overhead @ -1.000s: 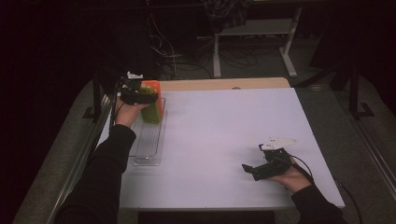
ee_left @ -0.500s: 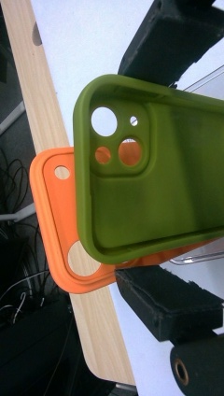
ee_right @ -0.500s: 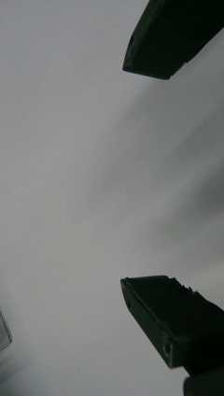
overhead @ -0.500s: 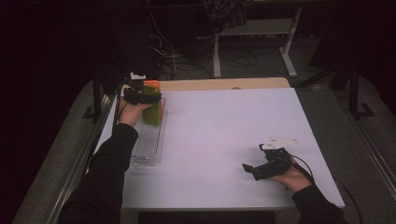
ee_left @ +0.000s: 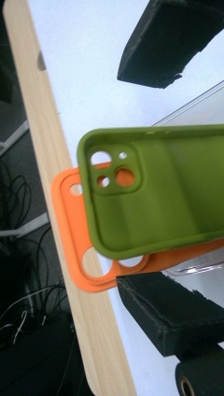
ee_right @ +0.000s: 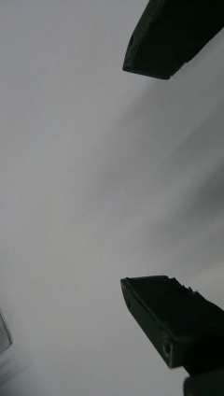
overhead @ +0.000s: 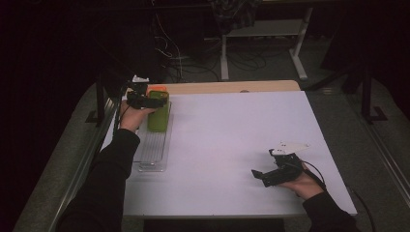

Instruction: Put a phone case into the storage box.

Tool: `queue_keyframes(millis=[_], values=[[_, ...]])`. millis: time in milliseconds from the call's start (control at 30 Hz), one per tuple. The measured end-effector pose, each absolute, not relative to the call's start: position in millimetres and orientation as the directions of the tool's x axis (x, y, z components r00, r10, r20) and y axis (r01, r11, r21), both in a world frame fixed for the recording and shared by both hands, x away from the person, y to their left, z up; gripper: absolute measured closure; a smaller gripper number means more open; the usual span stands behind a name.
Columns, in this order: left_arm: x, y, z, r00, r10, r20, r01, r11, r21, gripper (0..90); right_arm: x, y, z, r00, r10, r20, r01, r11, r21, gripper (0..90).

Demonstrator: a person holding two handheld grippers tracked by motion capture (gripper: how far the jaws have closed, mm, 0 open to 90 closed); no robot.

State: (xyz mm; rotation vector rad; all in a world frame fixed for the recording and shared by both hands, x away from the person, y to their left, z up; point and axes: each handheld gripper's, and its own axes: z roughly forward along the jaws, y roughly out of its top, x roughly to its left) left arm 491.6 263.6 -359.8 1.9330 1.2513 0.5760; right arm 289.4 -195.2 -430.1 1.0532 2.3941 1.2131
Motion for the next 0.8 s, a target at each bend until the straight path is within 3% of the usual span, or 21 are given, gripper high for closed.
queue_keyframes(millis=[800], values=[[409, 251, -339, 0.683, 0.724, -0.092, 0.472, -0.342, 0.813, 3.0, 287, -197, -427, -0.708, 0.700, 0.097, 0.492, 0.389, 0.779, 0.0]])
